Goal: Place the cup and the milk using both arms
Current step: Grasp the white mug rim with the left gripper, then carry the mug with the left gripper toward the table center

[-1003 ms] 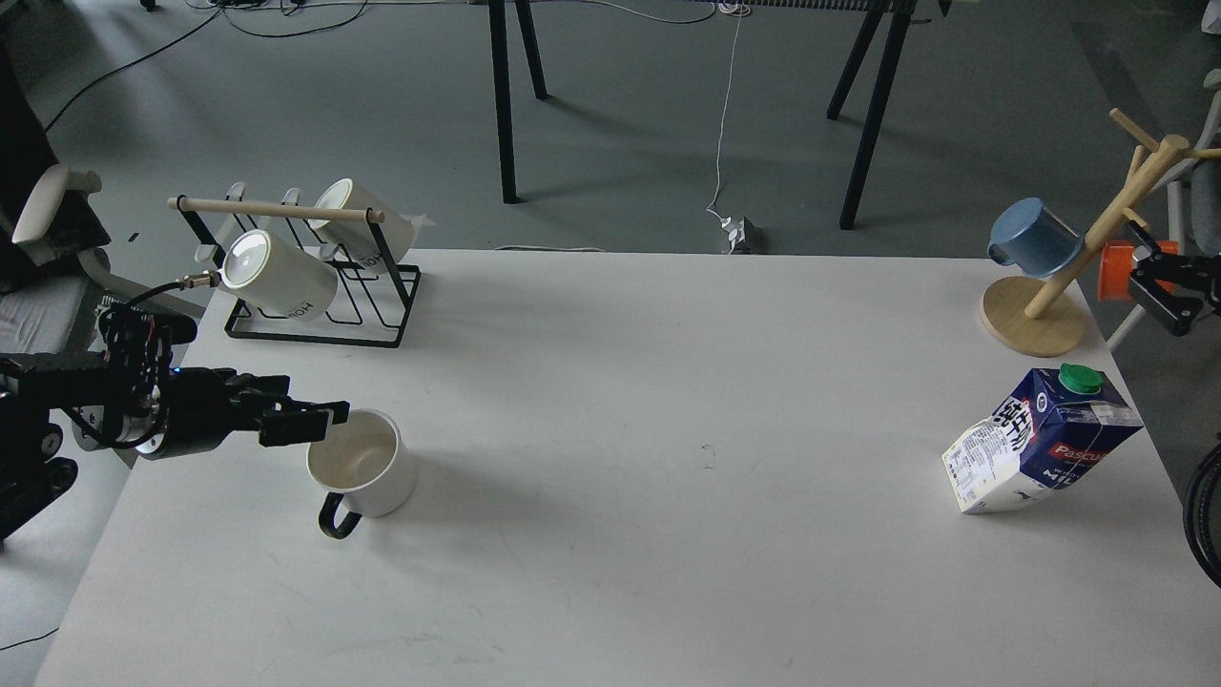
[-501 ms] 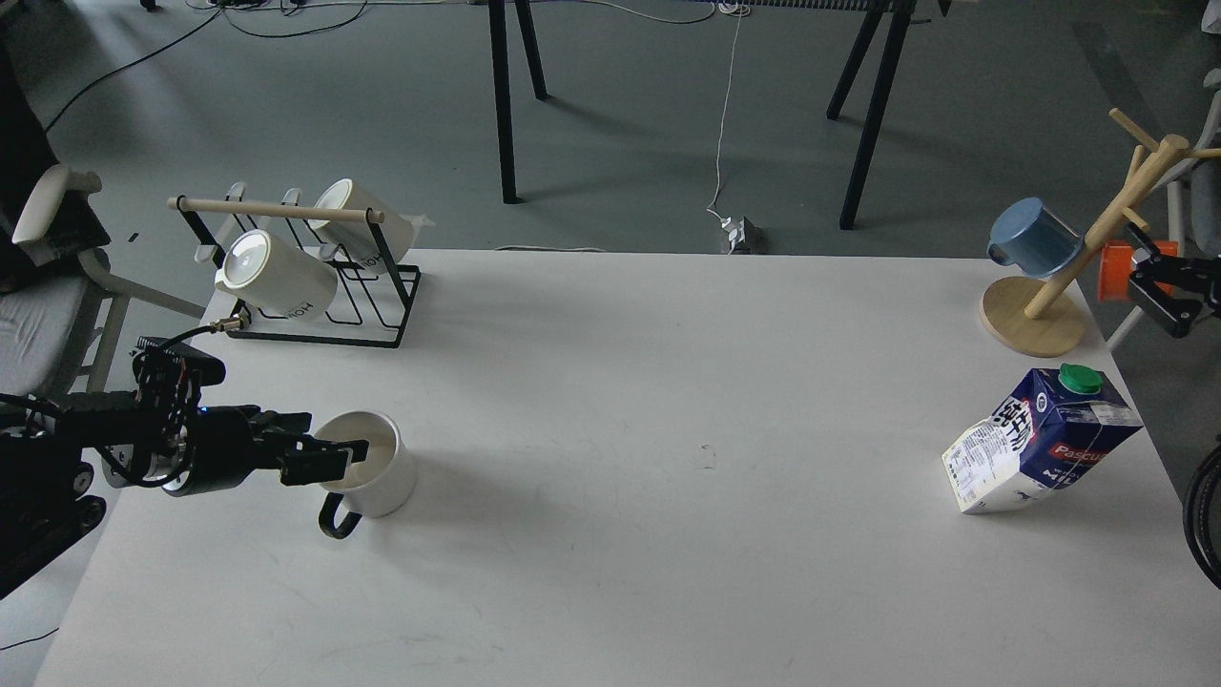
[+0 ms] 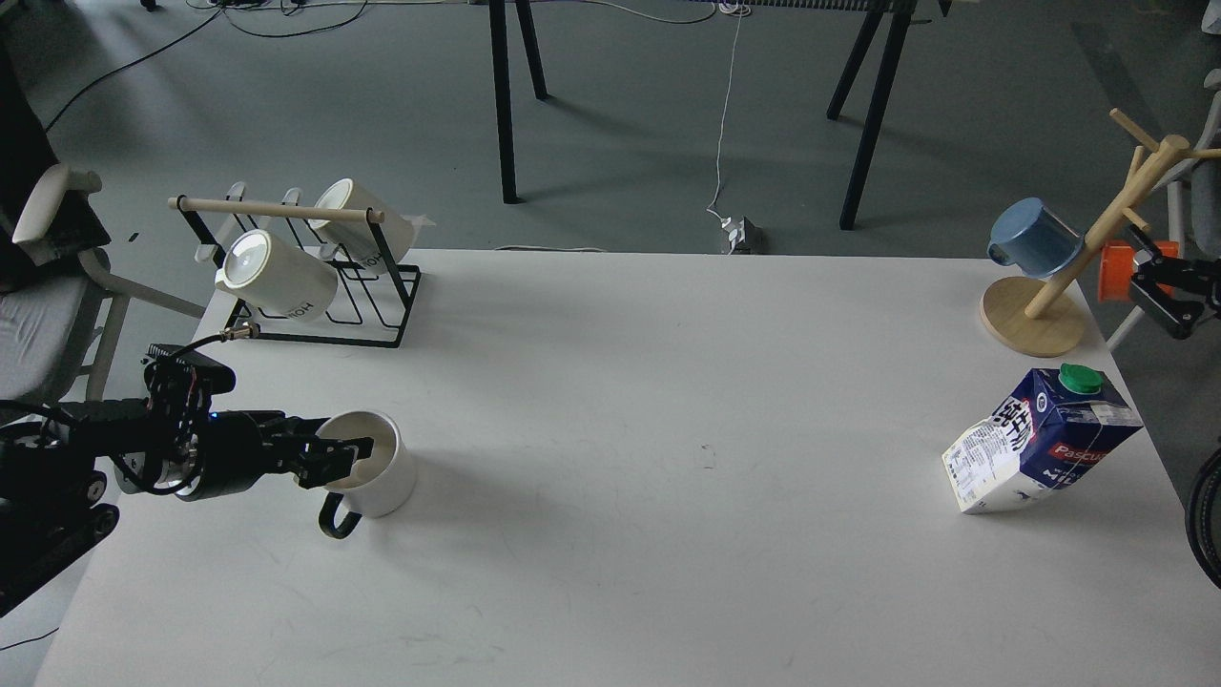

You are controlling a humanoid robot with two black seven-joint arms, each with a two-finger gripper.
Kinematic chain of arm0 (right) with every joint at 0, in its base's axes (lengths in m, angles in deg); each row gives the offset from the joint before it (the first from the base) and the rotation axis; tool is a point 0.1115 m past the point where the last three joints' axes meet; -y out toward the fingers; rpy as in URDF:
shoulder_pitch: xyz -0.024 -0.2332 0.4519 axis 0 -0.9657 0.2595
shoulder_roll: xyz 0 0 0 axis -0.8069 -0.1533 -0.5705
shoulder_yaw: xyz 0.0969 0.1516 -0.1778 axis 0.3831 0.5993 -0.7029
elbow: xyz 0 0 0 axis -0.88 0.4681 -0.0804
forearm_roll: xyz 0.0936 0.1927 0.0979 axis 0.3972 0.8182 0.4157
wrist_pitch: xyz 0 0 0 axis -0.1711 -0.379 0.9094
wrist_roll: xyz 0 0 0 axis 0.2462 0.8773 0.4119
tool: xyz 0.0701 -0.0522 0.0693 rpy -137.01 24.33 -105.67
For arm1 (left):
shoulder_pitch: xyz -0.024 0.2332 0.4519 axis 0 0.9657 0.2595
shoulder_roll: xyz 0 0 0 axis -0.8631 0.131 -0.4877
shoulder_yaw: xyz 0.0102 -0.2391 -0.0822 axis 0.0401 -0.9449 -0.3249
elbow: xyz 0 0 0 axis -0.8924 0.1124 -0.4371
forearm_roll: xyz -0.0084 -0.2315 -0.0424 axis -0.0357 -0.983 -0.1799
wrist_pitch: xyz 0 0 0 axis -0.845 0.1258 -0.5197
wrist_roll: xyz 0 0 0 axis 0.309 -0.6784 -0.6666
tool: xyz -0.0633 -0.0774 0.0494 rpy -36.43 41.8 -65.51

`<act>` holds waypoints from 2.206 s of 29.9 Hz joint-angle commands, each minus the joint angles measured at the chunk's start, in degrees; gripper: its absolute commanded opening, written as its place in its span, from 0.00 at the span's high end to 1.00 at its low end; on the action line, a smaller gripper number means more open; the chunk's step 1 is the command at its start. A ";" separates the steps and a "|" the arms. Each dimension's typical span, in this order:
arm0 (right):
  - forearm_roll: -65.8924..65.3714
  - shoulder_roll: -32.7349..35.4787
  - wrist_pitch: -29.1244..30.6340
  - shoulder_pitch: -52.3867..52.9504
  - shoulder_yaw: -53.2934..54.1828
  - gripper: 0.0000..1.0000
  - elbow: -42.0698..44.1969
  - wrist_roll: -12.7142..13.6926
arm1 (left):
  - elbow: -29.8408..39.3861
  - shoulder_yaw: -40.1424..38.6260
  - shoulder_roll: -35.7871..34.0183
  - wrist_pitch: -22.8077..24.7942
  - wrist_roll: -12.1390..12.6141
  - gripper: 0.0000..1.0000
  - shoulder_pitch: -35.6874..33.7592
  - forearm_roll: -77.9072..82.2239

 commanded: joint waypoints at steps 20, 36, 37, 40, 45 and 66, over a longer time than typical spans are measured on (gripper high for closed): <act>0.06 0.01 0.00 -0.09 0.01 0.02 0.17 -0.06 | 2.27 -0.52 -2.71 -7.65 0.00 0.99 1.28 0.00; -0.29 0.98 0.00 -0.26 0.18 0.02 2.98 -0.06 | -4.20 0.61 23.02 5.28 0.00 0.99 -17.53 -2.48; -0.29 0.98 0.00 -0.17 0.18 0.02 2.99 -0.06 | -6.66 1.40 25.39 4.93 0.00 0.99 -17.71 -1.16; -0.38 0.98 0.00 0.09 0.09 0.02 2.99 -0.06 | -11.16 3.16 31.20 2.74 0.00 0.99 -17.71 0.52; -0.64 0.98 0.00 0.27 -0.08 0.02 2.99 -0.06 | -12.83 5.98 33.50 2.03 0.00 0.99 -17.36 0.52; -1.00 0.80 0.00 0.27 -0.08 0.02 2.90 -0.06 | -12.22 7.83 33.32 2.64 0.00 0.65 -14.55 -0.79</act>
